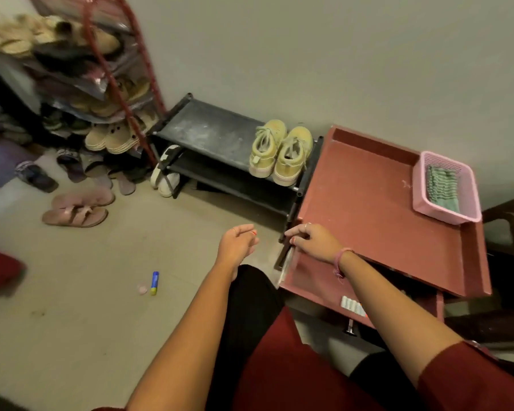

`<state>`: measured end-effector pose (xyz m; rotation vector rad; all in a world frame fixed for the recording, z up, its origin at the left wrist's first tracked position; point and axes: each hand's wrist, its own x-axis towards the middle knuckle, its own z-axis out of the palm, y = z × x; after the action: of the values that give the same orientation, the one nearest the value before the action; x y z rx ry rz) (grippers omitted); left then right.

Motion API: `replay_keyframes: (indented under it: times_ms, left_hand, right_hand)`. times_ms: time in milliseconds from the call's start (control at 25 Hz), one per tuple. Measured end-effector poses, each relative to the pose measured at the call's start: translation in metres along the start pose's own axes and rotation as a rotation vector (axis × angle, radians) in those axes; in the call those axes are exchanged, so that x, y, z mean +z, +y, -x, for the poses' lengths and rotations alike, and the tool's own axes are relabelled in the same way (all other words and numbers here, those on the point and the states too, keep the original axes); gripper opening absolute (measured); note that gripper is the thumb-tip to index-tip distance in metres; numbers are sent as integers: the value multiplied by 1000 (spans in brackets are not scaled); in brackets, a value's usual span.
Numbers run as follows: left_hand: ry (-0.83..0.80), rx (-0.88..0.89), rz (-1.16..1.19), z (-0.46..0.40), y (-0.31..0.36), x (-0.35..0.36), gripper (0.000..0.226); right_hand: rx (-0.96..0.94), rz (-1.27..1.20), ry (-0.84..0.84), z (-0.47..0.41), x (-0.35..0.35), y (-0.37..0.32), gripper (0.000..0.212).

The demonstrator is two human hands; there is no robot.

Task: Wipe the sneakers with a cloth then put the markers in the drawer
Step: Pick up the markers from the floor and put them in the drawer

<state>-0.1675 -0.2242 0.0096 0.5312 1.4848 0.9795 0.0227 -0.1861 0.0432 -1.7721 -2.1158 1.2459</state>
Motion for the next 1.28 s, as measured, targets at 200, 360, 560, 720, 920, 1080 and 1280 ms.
replay_keyframes:
  times_ms: [200, 360, 560, 720, 920, 1080, 1280]
  left_hand:
    - [301, 11, -14, -25, -27, -127, 20]
    - [474, -89, -101, -38, -83, -224, 16]
    - [586, -242, -291, -56, -154, -303, 28]
    - [530, -264, -469, -81, -214, -341, 39]
    - [423, -295, -630, -112, -261, -356, 50]
    - [341, -277, -738, -131, -278, -360, 52]
    - [311, -299, -795, -135, -292, -370, 52]
  right_hand:
    - [-75, 66, -182, -60, 68, -85, 25]
    - [-148, 211, -341, -104, 138, -129, 29]
    - [-204, 497, -495, -159, 233, -133, 38]
    - [-215, 658, -616, -187, 298, -121, 47]
    - [-318, 853, -707, -214, 359, -116, 56]
    - [-398, 927, -744, -228, 391, -118, 57]
    - [-459, 1034, -763, -241, 416, -112, 54]
